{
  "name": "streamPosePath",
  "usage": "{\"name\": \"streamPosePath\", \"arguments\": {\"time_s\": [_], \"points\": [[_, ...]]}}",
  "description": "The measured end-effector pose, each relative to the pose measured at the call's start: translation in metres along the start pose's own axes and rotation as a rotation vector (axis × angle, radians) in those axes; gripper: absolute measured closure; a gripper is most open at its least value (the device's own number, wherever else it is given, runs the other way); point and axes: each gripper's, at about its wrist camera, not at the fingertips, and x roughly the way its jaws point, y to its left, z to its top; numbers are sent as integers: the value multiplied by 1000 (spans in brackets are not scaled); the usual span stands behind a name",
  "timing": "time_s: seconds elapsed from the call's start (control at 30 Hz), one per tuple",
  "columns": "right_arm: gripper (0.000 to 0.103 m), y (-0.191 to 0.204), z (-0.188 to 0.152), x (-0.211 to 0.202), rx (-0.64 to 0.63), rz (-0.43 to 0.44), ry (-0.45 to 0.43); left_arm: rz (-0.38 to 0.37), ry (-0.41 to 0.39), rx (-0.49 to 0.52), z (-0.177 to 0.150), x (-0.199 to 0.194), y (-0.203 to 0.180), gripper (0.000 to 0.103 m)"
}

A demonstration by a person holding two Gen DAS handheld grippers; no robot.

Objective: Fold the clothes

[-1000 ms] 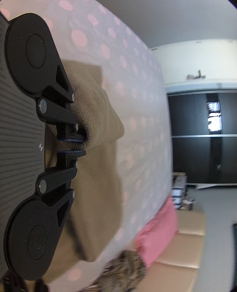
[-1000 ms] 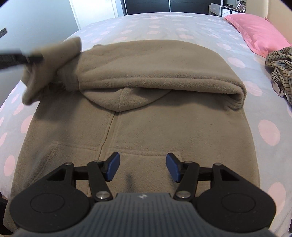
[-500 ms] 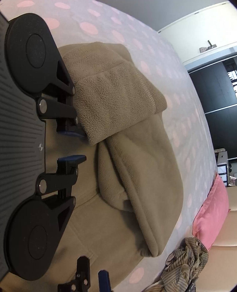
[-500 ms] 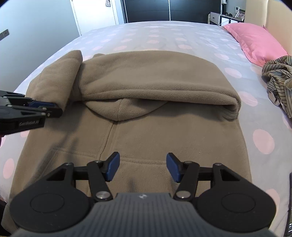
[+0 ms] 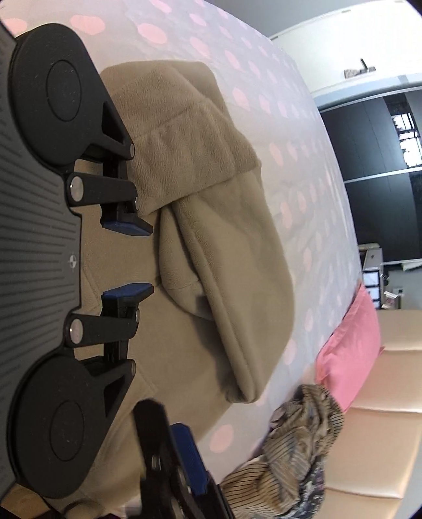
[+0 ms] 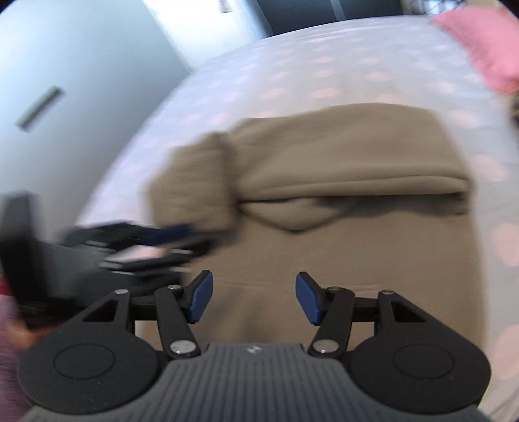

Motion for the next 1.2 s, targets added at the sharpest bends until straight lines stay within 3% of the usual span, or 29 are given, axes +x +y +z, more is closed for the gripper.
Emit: {"name": "streamPosePath", "arguments": {"time_s": [0.2,0.3,0.43,0.53,0.8,0.87,0.93,1.07,1.13,1.2], "points": [[46,46,30,-39,55,331,34,-20,-41,-75,3,-21,9,73],[40,71,42,-49,5,347,-10,-16,-62,-131,3,-32,22,73],[38,94,47,-48,-130,207,-135,25,-106,-177,4,-48,42,73],[38,94,52,-32,-147,166,-156,48,-101,-213,4,-53,60,73],[38,80,67,38,-159,95,-106,106,-25,-297,-3,-25,105,72],[38,80,69,54,-174,75,-98,119,-10,-326,-7,-12,118,58],[38,78,70,69,-180,57,-86,130,6,-363,-13,2,130,56],[38,68,71,95,-174,35,-57,68,55,-485,-26,33,151,56],[38,63,69,107,-167,26,-39,42,72,-549,-31,46,158,56],[38,55,66,116,-155,17,-19,40,60,-581,-31,51,160,71]]}}
